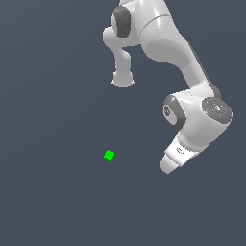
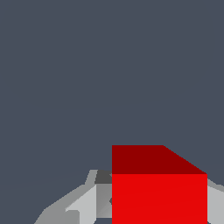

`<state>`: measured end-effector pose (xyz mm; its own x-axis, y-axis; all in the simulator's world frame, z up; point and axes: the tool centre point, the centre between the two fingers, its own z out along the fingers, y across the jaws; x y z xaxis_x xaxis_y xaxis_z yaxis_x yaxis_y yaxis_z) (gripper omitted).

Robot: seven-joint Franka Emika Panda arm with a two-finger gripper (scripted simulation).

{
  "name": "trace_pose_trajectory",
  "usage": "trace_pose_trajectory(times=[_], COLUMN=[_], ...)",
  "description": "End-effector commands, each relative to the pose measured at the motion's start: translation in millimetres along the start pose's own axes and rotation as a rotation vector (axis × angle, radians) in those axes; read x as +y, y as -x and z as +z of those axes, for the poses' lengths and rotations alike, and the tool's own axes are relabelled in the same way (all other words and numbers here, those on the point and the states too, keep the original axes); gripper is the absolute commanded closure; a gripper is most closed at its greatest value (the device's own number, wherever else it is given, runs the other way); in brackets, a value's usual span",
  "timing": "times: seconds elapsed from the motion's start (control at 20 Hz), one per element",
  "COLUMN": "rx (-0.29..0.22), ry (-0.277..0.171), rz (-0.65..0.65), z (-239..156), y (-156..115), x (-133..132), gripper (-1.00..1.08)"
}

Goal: Stack the red cube on top of the green cube.

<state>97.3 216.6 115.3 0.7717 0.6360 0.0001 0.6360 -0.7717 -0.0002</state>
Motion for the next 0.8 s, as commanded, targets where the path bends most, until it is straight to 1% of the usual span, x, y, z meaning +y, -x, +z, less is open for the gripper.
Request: trace_pose_trajectory(times=[0.0,0.25,0.75], rx=[0.001,0.0,0.0], ry=[0.001,0.0,0.0], rz=[0.001,0.002,0.002], z=[2,9,30], y=[9,38,124], x=[8,31,102], gripper=[1.08,1.08,1.08])
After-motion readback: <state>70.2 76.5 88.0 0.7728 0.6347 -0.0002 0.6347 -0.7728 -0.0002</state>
